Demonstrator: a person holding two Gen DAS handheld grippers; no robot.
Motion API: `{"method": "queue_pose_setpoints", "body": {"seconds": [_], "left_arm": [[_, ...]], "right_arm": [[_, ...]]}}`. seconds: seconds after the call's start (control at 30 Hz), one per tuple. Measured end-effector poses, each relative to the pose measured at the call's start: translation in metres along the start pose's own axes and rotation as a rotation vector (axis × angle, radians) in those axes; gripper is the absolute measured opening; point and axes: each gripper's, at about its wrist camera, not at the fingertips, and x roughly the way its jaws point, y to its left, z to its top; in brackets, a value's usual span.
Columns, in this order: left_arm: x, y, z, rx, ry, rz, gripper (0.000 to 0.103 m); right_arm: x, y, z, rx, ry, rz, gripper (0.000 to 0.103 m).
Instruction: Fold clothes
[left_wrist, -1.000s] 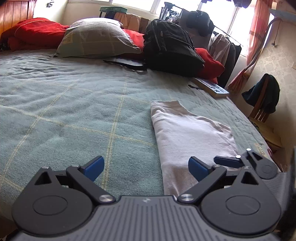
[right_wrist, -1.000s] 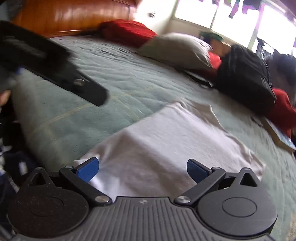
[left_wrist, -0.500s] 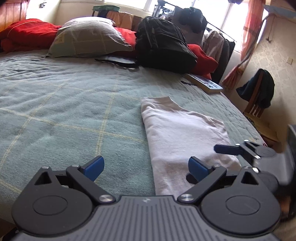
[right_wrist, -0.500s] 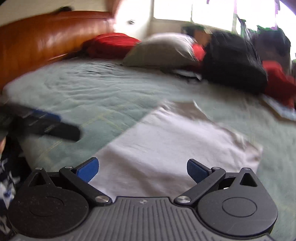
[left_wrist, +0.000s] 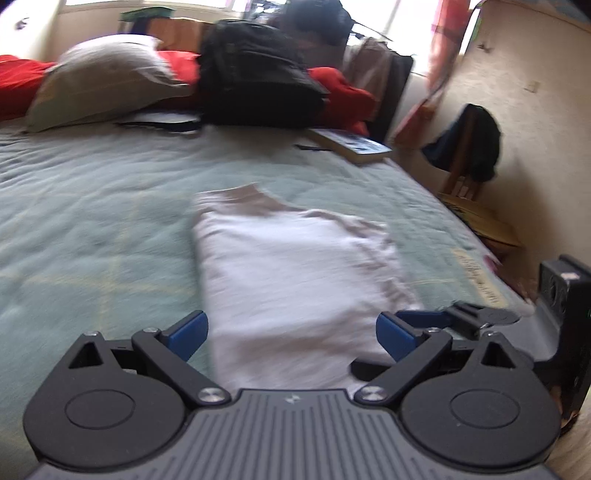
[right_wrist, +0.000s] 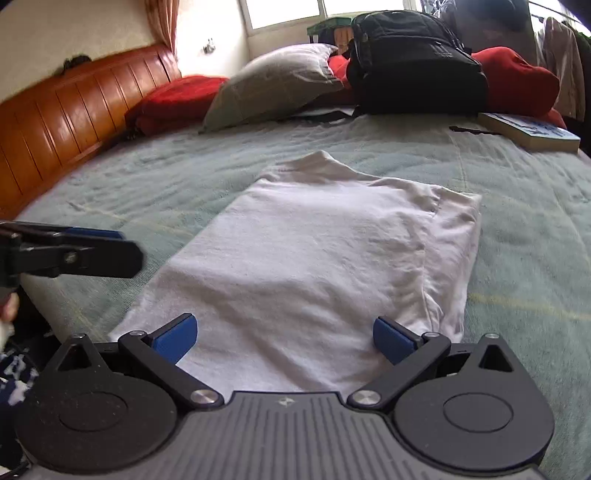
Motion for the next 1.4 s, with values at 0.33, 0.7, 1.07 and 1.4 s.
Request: {"method": "queue_pose_setpoints", "body": {"seconds": [0.33,0.7,1.07,1.4], "left_arm": [[0.057,-0.006,0.009,-0.026,0.125,-0.048,0.099],[0.063,0.009,0.012,-0.095,0.122,-0.076,0.100],[0.036,0.064,0.017,-0.275,0.070,-0.115,0.100],[0.060,0.109,0.011,-0.465,0.162,-0.232,0.100]], "right_arm": [[-0.012,-0.012,-0.008,0.051,-0.015,0.047,0.103],[-0.015,-0.018,-0.007,0.063,-0.015,0.064,0.103],[-0.035,-0.062,0.015,0.216,-0.101,0.111,0.103],[0.007,-0.151,0.015,0.616,0.075,0.266,0.103]]}}
